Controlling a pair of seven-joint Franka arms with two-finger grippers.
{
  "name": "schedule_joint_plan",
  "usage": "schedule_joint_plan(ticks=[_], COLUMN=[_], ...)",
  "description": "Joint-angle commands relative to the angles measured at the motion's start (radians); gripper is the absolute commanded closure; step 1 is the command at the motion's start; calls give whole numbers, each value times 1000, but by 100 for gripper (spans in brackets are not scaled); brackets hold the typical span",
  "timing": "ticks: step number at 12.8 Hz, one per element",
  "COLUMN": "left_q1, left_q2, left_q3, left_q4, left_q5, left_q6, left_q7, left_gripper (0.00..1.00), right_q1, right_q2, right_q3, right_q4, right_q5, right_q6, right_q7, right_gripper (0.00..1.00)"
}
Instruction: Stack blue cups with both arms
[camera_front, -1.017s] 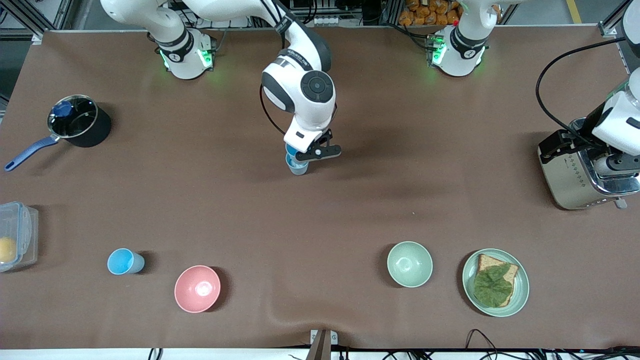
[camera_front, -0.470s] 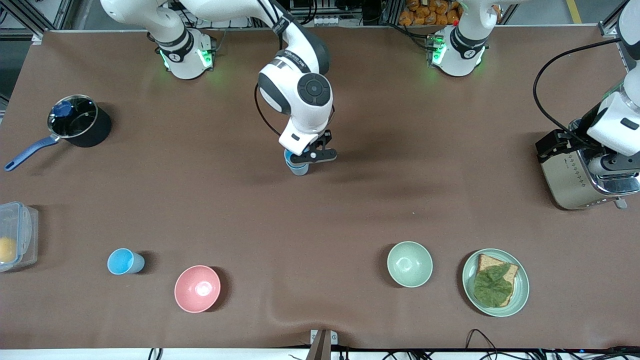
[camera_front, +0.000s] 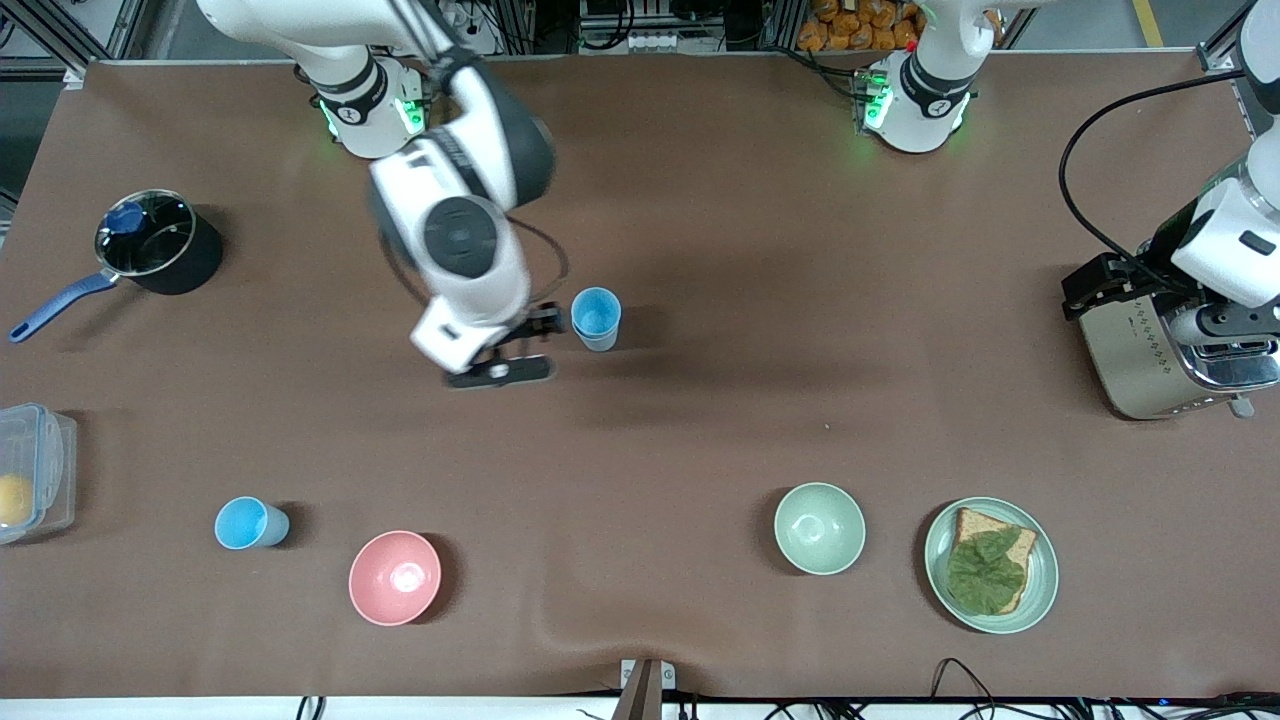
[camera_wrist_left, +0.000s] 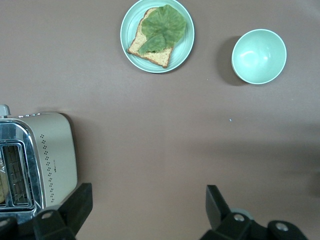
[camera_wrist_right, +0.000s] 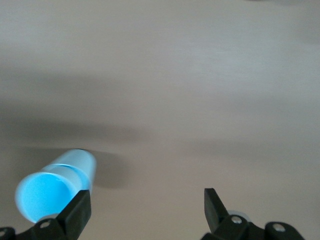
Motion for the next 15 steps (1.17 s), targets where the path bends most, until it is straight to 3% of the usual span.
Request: schedule_joint_plan(ticks=[1,3,6,10,15], left_q1=[4,0,-3,0,-2], left_q2=[-16,-13,-13,-13,-13], left_q3=[-5,-5,-8,-22,-28], left_q4=[17,34,48,49,69], left_q5=[-24,-27,-25,-24,-24], left_q6=[-19,-39,-59,-64,-96], left_q7=[23,23,23,21,21], left_gripper=[0,0,0,0,0], right_q1=[-169,-301,-405,-456,-522], right_q2=[-151,-202,-259,-386,-403], right_q3=[24,24,24,20,21], right_q4=[-151,-183,-180,-139,-90], right_q5=[1,9,20,17,18], right_q6=[-14,-27,-84,-178,-198], right_q7=[-210,-379,-456,-453,-372], right_gripper=[0,0,0,0,0])
